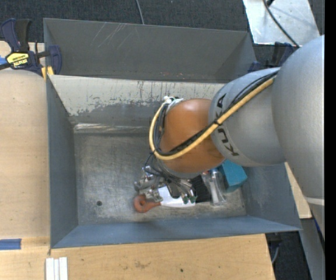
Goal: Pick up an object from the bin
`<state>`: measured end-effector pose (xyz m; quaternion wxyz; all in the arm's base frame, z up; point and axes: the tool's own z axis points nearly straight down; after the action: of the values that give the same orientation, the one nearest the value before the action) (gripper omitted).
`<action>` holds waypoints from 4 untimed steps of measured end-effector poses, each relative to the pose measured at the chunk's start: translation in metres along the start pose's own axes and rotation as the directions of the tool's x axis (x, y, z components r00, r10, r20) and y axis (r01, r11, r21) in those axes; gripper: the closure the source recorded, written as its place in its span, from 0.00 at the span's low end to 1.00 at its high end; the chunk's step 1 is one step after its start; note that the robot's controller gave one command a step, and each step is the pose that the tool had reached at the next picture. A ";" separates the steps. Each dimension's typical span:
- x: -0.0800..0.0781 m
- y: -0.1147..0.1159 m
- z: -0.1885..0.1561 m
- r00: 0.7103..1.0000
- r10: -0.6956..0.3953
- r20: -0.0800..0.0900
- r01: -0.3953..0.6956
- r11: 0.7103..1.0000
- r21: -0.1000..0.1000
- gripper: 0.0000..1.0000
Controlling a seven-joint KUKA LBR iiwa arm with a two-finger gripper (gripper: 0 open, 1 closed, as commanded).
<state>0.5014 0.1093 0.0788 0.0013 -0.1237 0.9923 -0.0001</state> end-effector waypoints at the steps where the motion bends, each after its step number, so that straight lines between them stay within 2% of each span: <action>1: 0.000 0.000 0.000 1.000 0.000 0.000 0.000 1.000 0.000 1.00; 2: -0.003 0.003 -0.137 0.917 -0.400 0.000 0.400 0.917 -0.001 1.00; 3: -0.004 0.002 -0.143 0.911 -0.412 0.002 0.412 0.911 0.000 1.00; 4: -0.007 0.036 -0.104 0.930 -0.366 0.006 0.366 0.931 0.003 1.00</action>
Offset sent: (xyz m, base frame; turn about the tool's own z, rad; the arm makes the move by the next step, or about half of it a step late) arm 0.0015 0.0032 0.1426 -0.4270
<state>0.4991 0.1463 0.1828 0.0045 -0.3065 0.9519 -0.0008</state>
